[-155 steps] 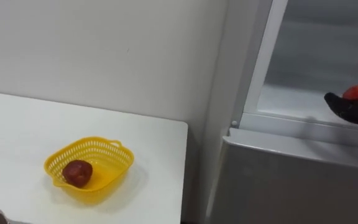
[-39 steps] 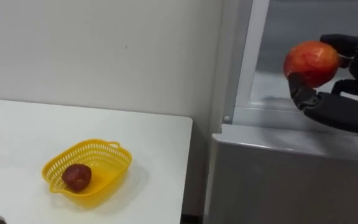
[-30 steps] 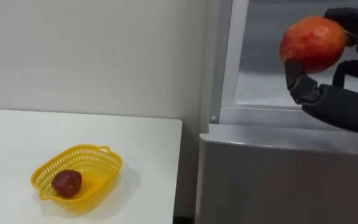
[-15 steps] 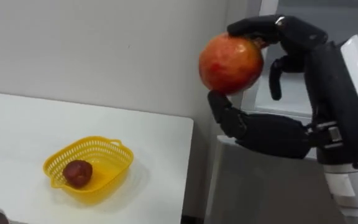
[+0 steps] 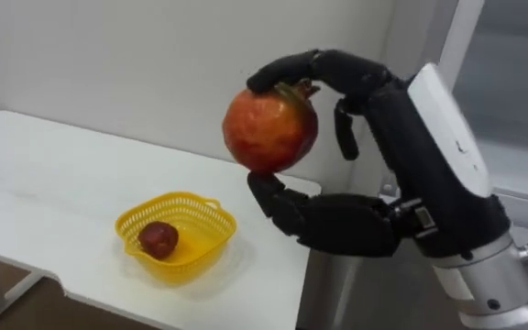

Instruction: Retrieve from the upper fridge

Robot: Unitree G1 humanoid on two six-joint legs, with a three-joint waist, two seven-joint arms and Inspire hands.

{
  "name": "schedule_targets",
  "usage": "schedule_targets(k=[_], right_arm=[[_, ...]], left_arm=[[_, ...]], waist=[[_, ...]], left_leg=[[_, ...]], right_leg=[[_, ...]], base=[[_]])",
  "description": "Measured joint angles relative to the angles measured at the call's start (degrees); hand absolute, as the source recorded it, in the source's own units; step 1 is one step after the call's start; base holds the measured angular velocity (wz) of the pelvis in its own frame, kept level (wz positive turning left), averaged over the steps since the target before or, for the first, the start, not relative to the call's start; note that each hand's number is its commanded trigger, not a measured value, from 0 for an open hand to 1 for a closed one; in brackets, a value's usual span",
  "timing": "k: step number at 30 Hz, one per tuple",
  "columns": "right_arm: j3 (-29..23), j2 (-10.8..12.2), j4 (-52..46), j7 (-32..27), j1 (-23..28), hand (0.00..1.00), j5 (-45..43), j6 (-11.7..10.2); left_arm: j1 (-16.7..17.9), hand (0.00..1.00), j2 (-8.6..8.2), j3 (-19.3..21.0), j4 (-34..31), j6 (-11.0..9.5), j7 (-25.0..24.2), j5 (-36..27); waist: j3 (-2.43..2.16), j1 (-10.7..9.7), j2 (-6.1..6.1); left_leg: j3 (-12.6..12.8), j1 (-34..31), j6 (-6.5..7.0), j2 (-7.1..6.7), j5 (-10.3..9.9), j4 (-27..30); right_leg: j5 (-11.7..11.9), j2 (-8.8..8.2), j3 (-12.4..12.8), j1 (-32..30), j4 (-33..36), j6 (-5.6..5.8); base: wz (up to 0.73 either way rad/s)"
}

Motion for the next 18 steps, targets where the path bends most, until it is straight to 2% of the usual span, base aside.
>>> schedule_targets(k=[2, 4, 5, 7, 8, 10, 12, 16, 18], right_arm=[[1.3, 0.0, 1.0, 0.7, -0.9, 1.0, -0.3, 0.3], [3.0, 0.0, 3.6, 1.4, -2.3, 1.0, -0.2, 0.4], [4.1, 0.0, 5.7, 1.6, -3.3, 1.0, -0.2, 0.8], [4.5, 0.0, 10.6, 2.3, -5.2, 1.0, 0.3, 1.0], [4.5, 0.0, 11.6, 2.3, -5.7, 1.0, 0.2, 1.2], [4.5, 0.0, 14.1, 2.3, -6.7, 1.0, 0.2, 2.2], [4.7, -0.5, 18.0, 2.2, -7.9, 1.0, 0.3, 2.4], [7.9, -1.3, 23.5, 1.7, -9.2, 1.0, 0.4, 3.5], [9.1, -1.3, 27.0, 1.6, -9.9, 1.0, 0.0, 3.6]], left_arm=[[-0.2, 0.0, 0.16, 0.9, 0.0, 0.2, -0.3, -0.1], [-0.2, 0.0, 0.73, 0.8, 0.0, 0.3, -0.5, -0.2], [-0.4, 0.0, 1.29, 0.7, 0.0, 0.3, -0.5, -0.1], [-0.6, 0.0, 2.05, 0.9, -0.2, 0.3, -0.5, -0.1], [-0.6, 0.0, 2.21, 0.9, -0.3, 0.3, -0.5, 0.0], [-0.6, 0.0, 2.55, 1.7, -0.3, 0.5, -0.8, 0.5], [-1.0, 0.0, 3.21, 1.8, -0.4, 1.0, -1.0, 0.7], [-1.4, 0.0, 4.56, 1.7, -0.5, 1.8, -1.2, 0.7], [-2.2, 0.0, 5.52, 1.8, -0.5, 1.8, -1.2, 1.2]], waist=[[-0.1, 0.7, -0.5], [0.0, 1.4, -1.27], [-0.04, 1.5, -2.04], [0.1, 2.8, -3.44], [0.28, 2.9, -3.8], [0.32, 3.3, -4.67], [0.67, 4.3, -5.5], [0.56, 6.1, -6.57], [0.74, 7.2, -7.59]], left_leg=[[-0.3, -0.2, 0.01, -0.1, 0.0, 0.0], [-0.6, -0.3, 0.01, -0.12, 0.0, 0.0], [-1.4, -0.5, -0.01, -0.21, 0.0, 0.1], [-2.2, -0.7, -0.01, -0.29, 0.0, 0.6], [-2.8, -0.9, -0.01, -0.36, 0.0, 0.9], [-3.5, -1.7, -0.02, -0.47, 0.0, 1.1], [-4.5, -2.8, -0.03, -0.76, -0.1, 1.9], [-5.7, -4.3, -0.03, -1.05, -0.1, 2.1], [-6.5, -6.1, -0.03, -1.27, -0.1, 3.1]], right_leg=[[0.0, -0.06, -0.3, 0.0, 0.0, 0.03], [0.0, -0.08, -0.8, 0.5, 0.3, 0.03], [0.0, -0.17, -1.8, 0.7, 0.1, 0.03], [-0.1, -0.28, -3.0, 0.9, 0.0, 0.04], [-0.1, -0.33, -3.5, 1.1, 0.0, 0.04], [-0.1, -0.4, -4.1, 0.8, -0.1, 0.05], [-0.1, -0.54, -5.0, 0.7, -0.1, 0.14], [-0.2, -0.73, -6.0, -0.1, 0.0, 0.17], [-0.2, -0.93, -7.1, -1.1, 0.2, 0.18]], base=[[0.07], [0.15], [0.29], [0.23], [0.27], [0.26], [0.24], [0.16], [0.25]])
